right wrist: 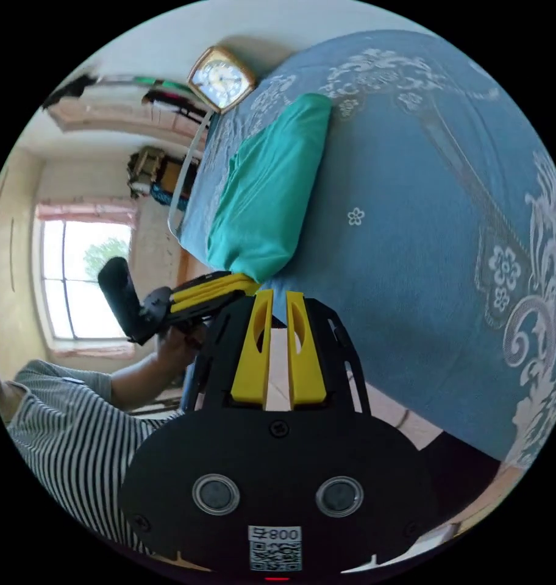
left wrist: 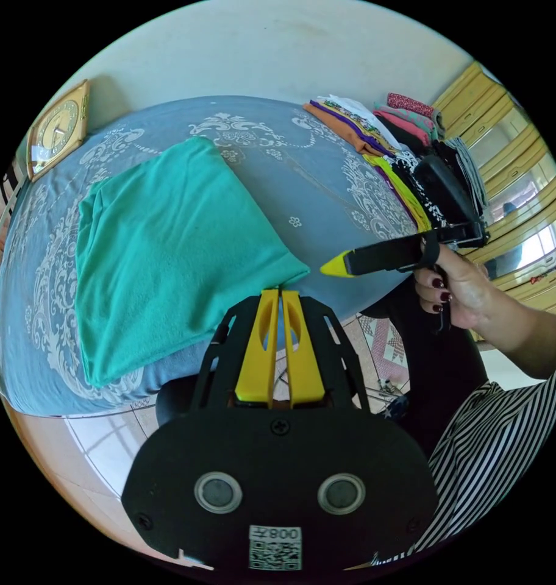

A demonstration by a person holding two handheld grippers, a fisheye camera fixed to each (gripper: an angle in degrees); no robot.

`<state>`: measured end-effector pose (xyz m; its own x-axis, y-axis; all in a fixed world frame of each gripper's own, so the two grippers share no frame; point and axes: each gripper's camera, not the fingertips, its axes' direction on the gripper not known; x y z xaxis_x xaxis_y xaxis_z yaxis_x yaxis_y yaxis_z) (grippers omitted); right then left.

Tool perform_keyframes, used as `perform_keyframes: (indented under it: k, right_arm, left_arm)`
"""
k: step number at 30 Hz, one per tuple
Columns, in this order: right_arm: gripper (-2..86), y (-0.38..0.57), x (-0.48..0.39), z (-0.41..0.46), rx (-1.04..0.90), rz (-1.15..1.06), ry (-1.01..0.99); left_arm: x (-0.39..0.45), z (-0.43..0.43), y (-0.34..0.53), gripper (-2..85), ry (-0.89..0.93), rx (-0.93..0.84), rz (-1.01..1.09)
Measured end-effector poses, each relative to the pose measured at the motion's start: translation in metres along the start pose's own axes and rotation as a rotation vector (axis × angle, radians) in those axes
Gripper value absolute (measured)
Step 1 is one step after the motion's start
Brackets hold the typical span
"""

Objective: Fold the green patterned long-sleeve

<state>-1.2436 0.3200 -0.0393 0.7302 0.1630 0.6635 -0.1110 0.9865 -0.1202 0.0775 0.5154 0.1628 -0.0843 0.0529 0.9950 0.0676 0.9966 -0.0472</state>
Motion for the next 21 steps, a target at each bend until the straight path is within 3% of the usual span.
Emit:
perform_keyframes:
  k: [7,21]
  right_arm:
    - [6.6,-0.012,0.064,0.031,0.010,0.154,-0.314]
    - [4.0,-0.026,0.114,0.090,-0.019,0.230,-0.446]
  left_arm:
    - [-0.006,0.007,0.007,0.6,-0.010,0.019,0.021]
    - [-0.067,0.029,0.030,0.5,0.065,0.049,-0.034]
